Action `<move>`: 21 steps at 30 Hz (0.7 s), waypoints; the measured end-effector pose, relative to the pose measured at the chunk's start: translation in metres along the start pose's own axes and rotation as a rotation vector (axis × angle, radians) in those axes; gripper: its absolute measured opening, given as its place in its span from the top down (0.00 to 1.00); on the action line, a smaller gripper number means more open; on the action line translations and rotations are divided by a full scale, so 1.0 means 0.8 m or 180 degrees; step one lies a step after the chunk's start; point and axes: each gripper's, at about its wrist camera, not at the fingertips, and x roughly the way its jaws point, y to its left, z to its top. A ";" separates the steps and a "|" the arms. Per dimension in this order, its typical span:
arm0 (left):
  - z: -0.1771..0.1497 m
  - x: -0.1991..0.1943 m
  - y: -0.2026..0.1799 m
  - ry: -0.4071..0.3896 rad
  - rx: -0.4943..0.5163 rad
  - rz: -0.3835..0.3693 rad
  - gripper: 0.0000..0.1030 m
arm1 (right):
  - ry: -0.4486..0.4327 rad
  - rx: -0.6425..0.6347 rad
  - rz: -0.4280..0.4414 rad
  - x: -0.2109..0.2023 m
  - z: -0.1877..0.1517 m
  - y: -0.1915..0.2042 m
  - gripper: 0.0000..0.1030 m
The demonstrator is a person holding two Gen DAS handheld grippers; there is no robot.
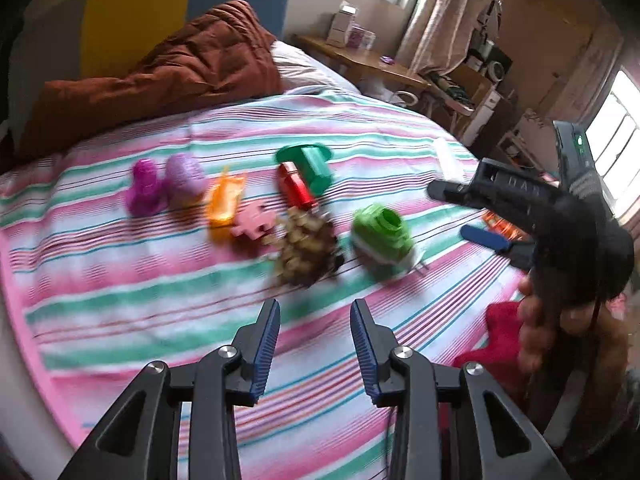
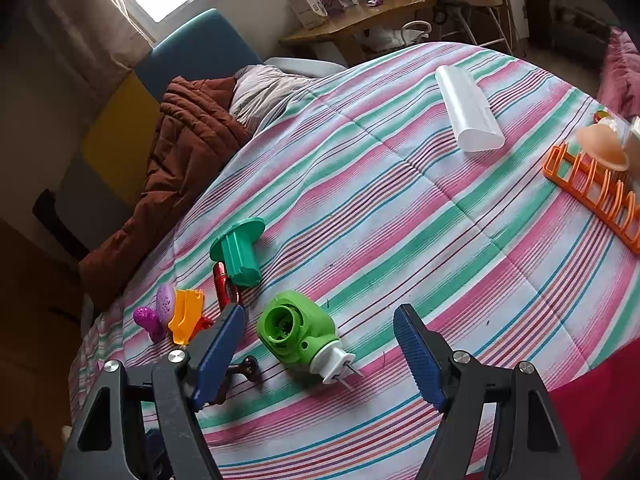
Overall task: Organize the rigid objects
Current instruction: 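Move both tools back toward the toy cluster, then grasp the brown comb-like piece with the left gripper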
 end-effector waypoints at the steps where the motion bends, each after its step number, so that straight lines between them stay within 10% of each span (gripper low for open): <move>1: 0.006 0.007 -0.002 0.0027 -0.0008 0.0002 0.64 | 0.0003 0.0002 0.0010 0.000 0.000 0.000 0.24; 21: 0.053 0.081 -0.017 0.0219 0.0229 0.0405 0.56 | 0.0114 0.0059 0.0136 0.008 0.000 -0.002 0.24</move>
